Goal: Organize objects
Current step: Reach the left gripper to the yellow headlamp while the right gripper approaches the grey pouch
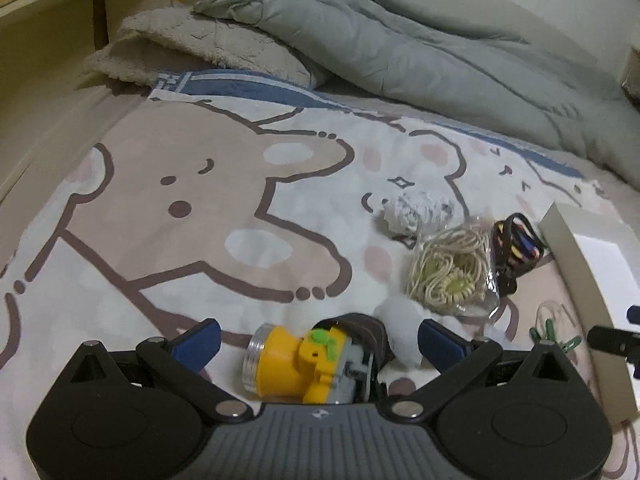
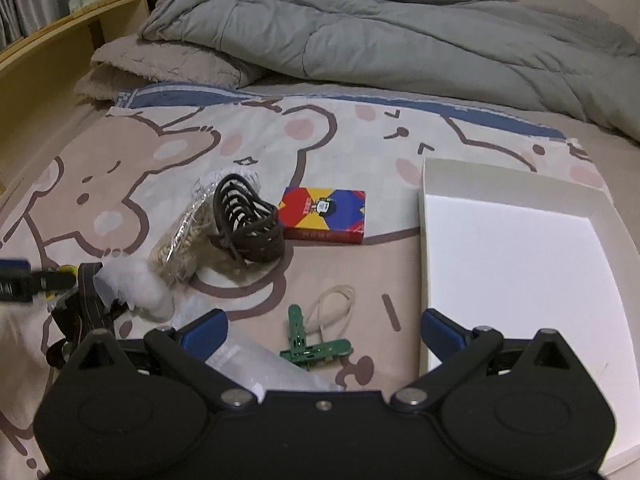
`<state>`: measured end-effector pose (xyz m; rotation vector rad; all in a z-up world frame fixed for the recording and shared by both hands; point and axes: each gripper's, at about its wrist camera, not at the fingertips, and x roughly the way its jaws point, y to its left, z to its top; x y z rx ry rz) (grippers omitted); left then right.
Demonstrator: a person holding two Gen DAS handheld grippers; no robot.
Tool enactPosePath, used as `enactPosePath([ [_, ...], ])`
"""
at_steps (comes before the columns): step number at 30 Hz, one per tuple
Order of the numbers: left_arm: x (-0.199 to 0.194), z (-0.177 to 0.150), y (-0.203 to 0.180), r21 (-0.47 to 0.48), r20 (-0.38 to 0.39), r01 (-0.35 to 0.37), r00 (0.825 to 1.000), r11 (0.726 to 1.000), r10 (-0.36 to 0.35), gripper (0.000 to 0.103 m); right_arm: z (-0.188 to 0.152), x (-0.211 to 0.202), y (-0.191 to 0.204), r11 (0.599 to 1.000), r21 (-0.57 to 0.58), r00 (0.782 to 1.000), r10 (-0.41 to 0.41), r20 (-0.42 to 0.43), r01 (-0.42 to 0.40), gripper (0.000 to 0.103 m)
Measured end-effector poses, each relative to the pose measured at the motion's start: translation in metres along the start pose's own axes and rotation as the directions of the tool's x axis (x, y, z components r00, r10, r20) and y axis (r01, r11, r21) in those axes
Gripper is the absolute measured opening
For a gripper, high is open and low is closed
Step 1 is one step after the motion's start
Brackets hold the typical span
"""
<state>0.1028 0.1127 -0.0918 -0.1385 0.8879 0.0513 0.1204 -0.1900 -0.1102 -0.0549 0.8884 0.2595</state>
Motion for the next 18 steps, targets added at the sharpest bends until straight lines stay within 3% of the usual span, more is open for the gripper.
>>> enactPosePath([
  [4, 0.011, 0.001, 0.01, -0.114, -0.082, 0.082, 0.992, 0.99, -0.091, 0.103, -0.001, -0.001, 0.0, 1.0, -0.014, 1.0, 0.015, 0.007, -0.015, 0.103],
  [8, 0.015, -0.005, 0.014, -0.208, -0.157, 0.155, 0.969, 0.966, -0.19, 0.103, -0.006, 0.005, -0.001, 0.998, -0.042, 0.999, 0.042, -0.023, -0.043, 0.103],
  [11, 0.013, -0.011, 0.012, -0.219, -0.182, 0.198, 0.954, 0.955, -0.239, 0.103, -0.01, 0.01, 0.0, 0.995, -0.069, 0.996, 0.071, -0.053, -0.074, 0.098],
  [18, 0.014, -0.007, 0.016, -0.19, -0.142, 0.158, 0.972, 0.969, -0.187, 0.103, -0.018, 0.019, 0.005, 0.985, -0.131, 0.99, 0.103, -0.092, -0.115, 0.097],
])
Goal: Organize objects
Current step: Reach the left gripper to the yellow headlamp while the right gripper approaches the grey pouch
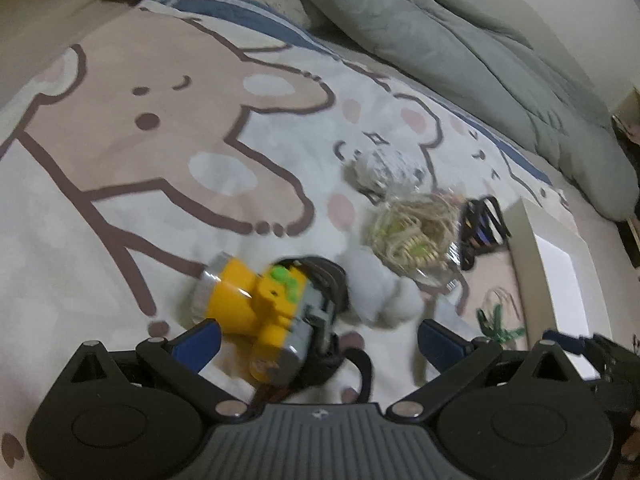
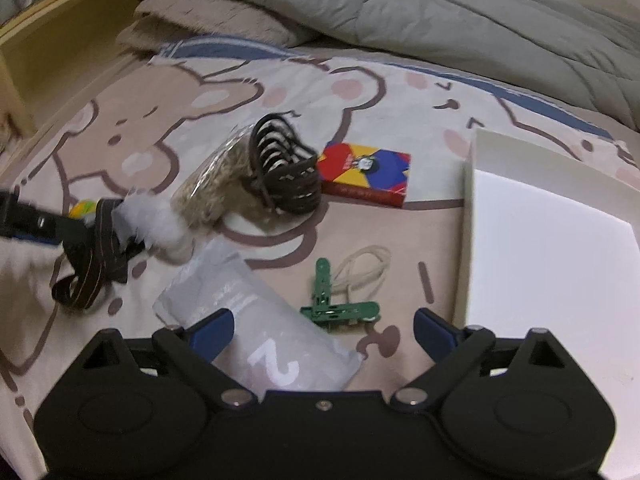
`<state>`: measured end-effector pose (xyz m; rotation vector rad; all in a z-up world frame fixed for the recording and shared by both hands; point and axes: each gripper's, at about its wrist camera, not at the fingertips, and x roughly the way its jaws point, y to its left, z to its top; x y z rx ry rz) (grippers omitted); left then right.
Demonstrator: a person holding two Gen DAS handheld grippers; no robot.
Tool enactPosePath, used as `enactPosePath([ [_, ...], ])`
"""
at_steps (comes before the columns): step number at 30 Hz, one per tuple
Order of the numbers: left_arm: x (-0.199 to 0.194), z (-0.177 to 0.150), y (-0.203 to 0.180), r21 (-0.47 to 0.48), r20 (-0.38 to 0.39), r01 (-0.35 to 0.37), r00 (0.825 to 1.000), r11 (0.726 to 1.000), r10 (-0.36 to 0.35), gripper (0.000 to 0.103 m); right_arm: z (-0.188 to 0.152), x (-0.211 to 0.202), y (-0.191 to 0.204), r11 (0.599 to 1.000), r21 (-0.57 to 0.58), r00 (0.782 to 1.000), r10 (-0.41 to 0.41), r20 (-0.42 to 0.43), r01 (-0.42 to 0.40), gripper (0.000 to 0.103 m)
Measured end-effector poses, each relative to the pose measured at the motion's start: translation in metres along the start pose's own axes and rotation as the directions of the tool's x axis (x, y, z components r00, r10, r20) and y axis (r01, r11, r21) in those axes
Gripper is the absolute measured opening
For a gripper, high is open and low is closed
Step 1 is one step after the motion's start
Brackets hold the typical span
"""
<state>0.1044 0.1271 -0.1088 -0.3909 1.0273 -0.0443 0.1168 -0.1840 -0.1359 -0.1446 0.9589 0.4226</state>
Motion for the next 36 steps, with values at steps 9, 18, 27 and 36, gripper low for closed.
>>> enactPosePath([
  [9, 0.009, 0.012, 0.026, -0.097, -0.038, 0.141, 0.989, 0.985, -0.145, 0.103, -0.005, 0.013, 0.005, 0.998, -0.063, 0.999, 0.026, -0.048, -0.029, 0.097],
  [18, 0.003, 0.016, 0.024, -0.037, -0.045, 0.059, 0.997, 0.998, -0.061, 0.103, -0.009, 0.013, 0.005, 0.996, -0.075, 0.997, 0.037, -0.062, -0.042, 0.097],
  [27, 0.008, 0.022, 0.022, -0.006, 0.046, 0.011, 0.999, 1.0, -0.01, 0.103, -0.015, 0.021, 0.011, 0.995, -0.092, 0.994, 0.037, -0.102, -0.046, 0.098],
  [36, 0.003, 0.019, 0.032, -0.08, 0.017, 0.099, 0.995, 0.992, -0.097, 0.103, -0.021, 0.019, 0.021, 0.983, -0.15, 0.984, 0.083, -0.155, -0.107, 0.098],
])
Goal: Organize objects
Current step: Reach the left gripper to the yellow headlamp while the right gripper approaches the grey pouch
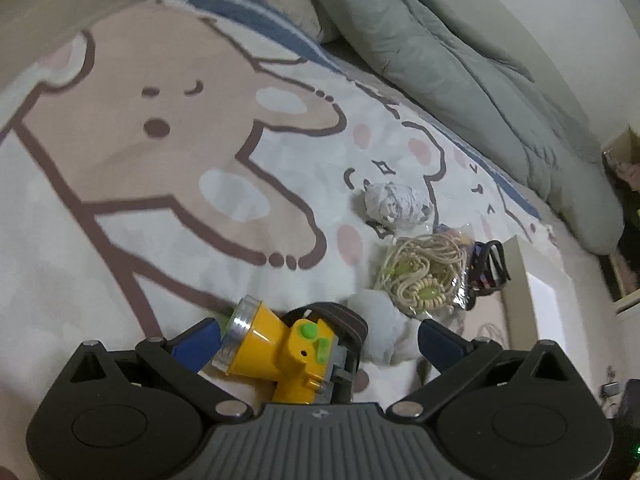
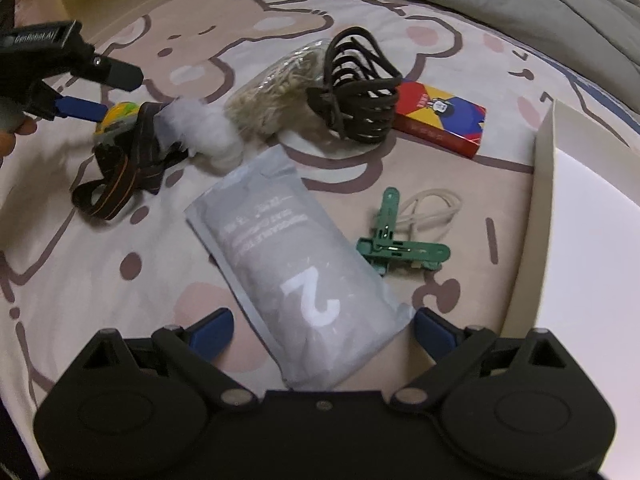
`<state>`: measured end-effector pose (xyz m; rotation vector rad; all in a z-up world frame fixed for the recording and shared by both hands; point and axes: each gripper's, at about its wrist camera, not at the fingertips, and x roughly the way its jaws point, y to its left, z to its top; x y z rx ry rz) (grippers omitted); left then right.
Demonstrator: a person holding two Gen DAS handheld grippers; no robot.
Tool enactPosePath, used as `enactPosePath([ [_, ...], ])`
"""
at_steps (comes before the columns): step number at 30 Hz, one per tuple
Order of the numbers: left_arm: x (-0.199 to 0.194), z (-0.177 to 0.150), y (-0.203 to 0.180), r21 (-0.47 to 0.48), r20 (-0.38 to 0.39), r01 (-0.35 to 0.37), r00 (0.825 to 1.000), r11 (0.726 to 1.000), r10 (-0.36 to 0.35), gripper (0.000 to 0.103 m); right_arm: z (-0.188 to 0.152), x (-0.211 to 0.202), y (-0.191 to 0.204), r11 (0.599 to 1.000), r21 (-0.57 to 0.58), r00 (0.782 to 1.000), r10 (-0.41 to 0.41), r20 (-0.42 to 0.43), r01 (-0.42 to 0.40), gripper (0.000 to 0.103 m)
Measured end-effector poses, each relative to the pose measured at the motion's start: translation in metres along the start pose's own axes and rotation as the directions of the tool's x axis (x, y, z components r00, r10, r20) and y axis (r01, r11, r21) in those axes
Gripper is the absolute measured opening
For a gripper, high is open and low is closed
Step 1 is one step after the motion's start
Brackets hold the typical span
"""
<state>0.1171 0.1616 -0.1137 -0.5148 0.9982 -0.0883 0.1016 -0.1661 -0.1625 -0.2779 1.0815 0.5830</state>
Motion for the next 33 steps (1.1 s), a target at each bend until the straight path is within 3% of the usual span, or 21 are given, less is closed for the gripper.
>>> enactPosePath([
  [4, -0.003, -0.005, 0.001, -0.001, -0.026, 0.02, 0.999, 1.0, -0.02, 0.103, -0.002, -0.003, 0.0, 1.0, 0.012, 1.0, 0.018, -0.008, -0.018, 0.098],
  [13, -0.004, -0.029, -0.012, 0.079, -0.166, 0.076, 0.984, 0.994, -0.062, 0.103, -0.004, -0.008, 0.003, 1.0, -0.005, 1.0, 0.021, -0.002, -0.021, 0.098],
  [18, 0.0, -0.042, -0.032, 0.119, -0.267, 0.17, 0.954, 0.978, -0.133, 0.103, -0.005, -0.011, 0.005, 0.999, -0.015, 1.0, 0.029, 0.004, -0.029, 0.098],
  [20, 0.003, -0.049, -0.047, 0.221, -0.311, 0.147, 0.948, 0.964, -0.073, 0.103, -0.005, -0.013, 0.006, 0.999, -0.02, 0.999, 0.037, 0.007, -0.036, 0.098],
  [22, 0.006, -0.055, -0.056, 0.328, -0.332, 0.081, 0.942, 0.941, 0.034, 0.103, -0.005, -0.013, 0.006, 0.999, -0.027, 0.999, 0.037, 0.007, -0.037, 0.098],
  [25, 0.005, -0.063, -0.065, 0.492, -0.273, -0.067, 0.935, 0.868, 0.226, 0.096, -0.005, -0.012, 0.006, 0.999, -0.022, 0.999, 0.033, 0.002, -0.033, 0.097],
  [27, -0.001, -0.062, -0.066, 0.537, -0.235, -0.094, 0.938, 0.838, 0.256, 0.086, -0.004, -0.013, 0.004, 0.999, -0.016, 0.999, 0.039, 0.003, -0.039, 0.097],
  [33, -0.013, -0.053, -0.067, 0.582, -0.134, -0.132, 0.958, 0.802, 0.255, 0.053, 0.003, -0.022, 0.004, 0.999, -0.008, 0.998, 0.048, 0.049, -0.047, 0.095],
])
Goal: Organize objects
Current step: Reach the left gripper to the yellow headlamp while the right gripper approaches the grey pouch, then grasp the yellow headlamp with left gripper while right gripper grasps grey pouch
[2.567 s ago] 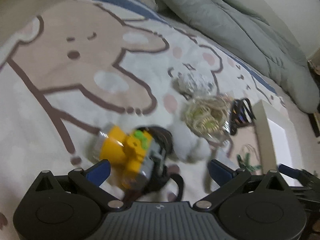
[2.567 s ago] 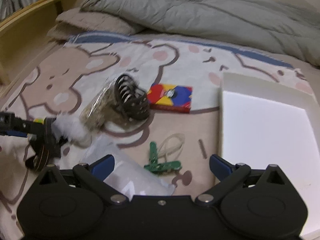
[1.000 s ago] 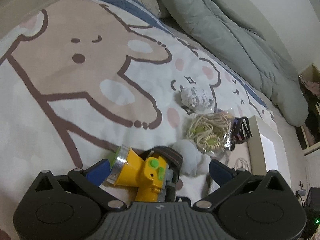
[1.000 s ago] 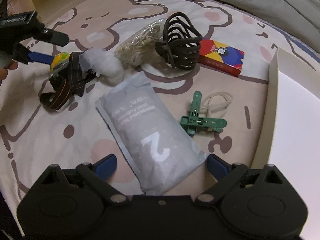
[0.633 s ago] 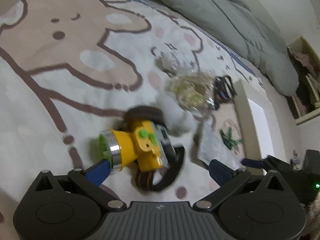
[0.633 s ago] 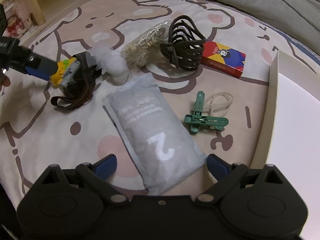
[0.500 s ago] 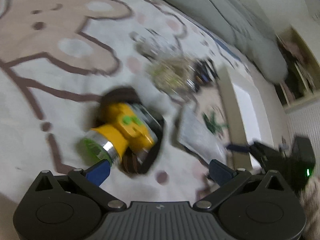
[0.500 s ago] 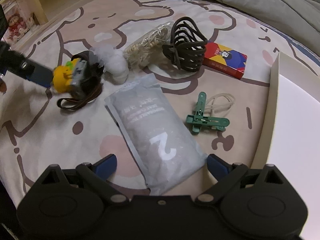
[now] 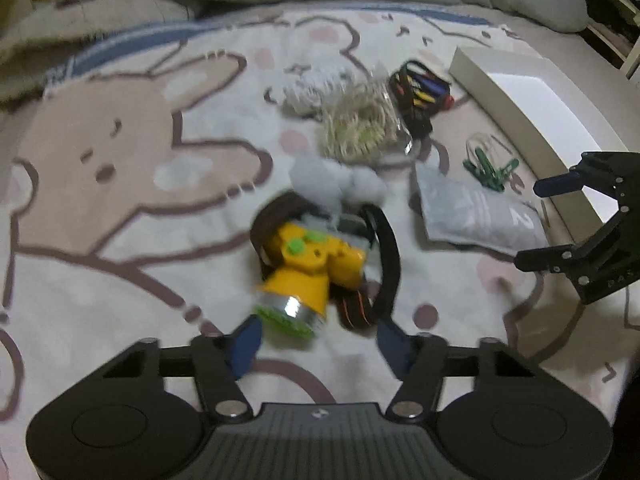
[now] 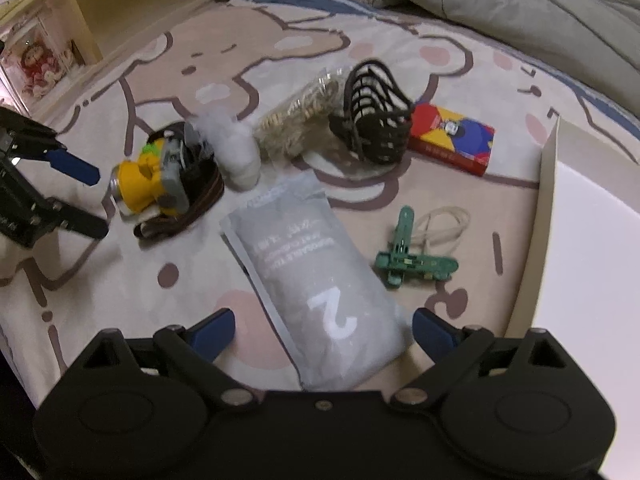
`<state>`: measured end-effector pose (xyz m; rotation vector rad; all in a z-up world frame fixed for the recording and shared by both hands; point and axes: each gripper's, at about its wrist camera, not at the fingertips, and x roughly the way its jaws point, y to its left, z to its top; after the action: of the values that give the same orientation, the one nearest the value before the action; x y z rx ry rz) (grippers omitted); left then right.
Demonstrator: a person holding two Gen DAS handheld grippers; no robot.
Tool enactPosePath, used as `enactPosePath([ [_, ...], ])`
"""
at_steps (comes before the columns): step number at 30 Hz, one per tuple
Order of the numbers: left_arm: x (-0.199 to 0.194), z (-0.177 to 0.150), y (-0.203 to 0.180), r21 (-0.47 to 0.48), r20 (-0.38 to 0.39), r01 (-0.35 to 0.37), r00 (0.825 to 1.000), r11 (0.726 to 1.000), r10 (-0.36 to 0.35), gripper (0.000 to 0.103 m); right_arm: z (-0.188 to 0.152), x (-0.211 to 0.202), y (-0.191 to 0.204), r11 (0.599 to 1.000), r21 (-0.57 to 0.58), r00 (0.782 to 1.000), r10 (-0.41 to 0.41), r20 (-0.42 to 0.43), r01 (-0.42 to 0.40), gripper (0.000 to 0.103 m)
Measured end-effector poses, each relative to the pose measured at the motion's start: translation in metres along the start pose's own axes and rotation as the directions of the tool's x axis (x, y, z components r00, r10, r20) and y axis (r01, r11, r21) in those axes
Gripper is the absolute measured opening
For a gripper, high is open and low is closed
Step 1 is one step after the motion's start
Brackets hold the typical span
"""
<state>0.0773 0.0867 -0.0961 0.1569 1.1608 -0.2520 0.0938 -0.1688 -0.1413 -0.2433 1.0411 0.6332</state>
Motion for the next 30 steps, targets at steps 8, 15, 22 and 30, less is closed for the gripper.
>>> enactPosePath([
  [8, 0.014, 0.016, -0.015, 0.127, 0.003, -0.114, 0.993, 0.985, 0.115, 0.041, 0.013, -0.004, 0.004, 1.0, -0.008, 1.0, 0.0, 0.028, 0.0, 0.078],
  [15, 0.026, 0.027, -0.023, 0.191, -0.009, -0.138, 0.99, 0.972, 0.142, 0.037, 0.016, 0.006, 0.01, 0.998, -0.065, 1.0, -0.015, 0.005, 0.015, 0.077],
  [22, 0.037, 0.036, -0.025, 0.187, -0.034, -0.109, 0.993, 0.976, 0.117, 0.037, 0.014, 0.027, -0.002, 0.997, -0.059, 0.996, -0.053, -0.076, 0.049, 0.088],
  [30, 0.036, 0.035, -0.018, 0.166, -0.092, -0.071, 0.992, 0.984, 0.087, 0.039, 0.011, 0.026, 0.01, 0.994, -0.099, 0.99, 0.035, -0.134, -0.048, 0.079],
])
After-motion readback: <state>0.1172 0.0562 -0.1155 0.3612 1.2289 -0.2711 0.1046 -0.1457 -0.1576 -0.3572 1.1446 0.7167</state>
